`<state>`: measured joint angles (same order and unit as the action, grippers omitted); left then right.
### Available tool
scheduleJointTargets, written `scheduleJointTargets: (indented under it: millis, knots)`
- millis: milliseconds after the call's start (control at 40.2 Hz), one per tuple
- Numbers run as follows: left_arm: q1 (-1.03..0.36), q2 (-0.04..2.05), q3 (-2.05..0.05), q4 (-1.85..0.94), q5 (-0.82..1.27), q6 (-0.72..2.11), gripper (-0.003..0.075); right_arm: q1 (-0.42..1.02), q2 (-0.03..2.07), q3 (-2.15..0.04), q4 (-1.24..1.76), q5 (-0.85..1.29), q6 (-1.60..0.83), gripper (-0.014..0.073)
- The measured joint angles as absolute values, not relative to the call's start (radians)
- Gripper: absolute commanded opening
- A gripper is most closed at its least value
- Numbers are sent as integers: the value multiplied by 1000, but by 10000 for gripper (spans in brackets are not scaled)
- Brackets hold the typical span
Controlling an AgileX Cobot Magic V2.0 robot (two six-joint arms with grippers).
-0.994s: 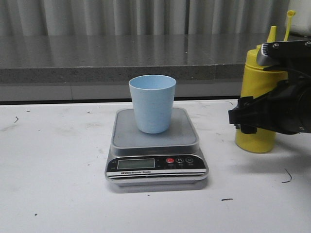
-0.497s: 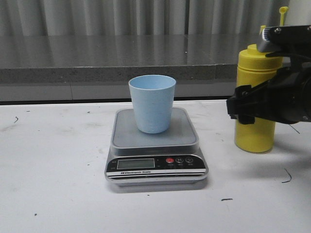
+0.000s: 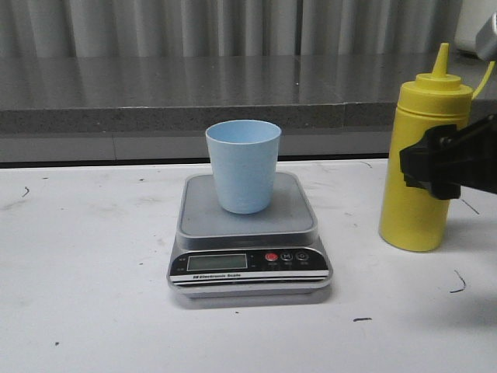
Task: Pour seasoning into cup on scale with both arms
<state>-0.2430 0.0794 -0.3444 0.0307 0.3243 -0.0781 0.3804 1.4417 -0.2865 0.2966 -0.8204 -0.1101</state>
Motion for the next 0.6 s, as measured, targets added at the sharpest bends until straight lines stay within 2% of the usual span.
scheduleJointTargets:
  millis: [174,323,448,597]
  knots:
    - [-243,79,-344,31,324,-78,-20,380,1353,-244,297,-783,-110,601]
    - [-243,79,-344,31,324,-78,-20,383,1224,-233,297,-655,-110,583]
    - [-243,79,-344,31,324,-78,-20,383,1085,-258,297,-441,-118,449]
    - [-243,79,-344,31,324,-78,-20,377,919,-356,295,-141,-171,185]
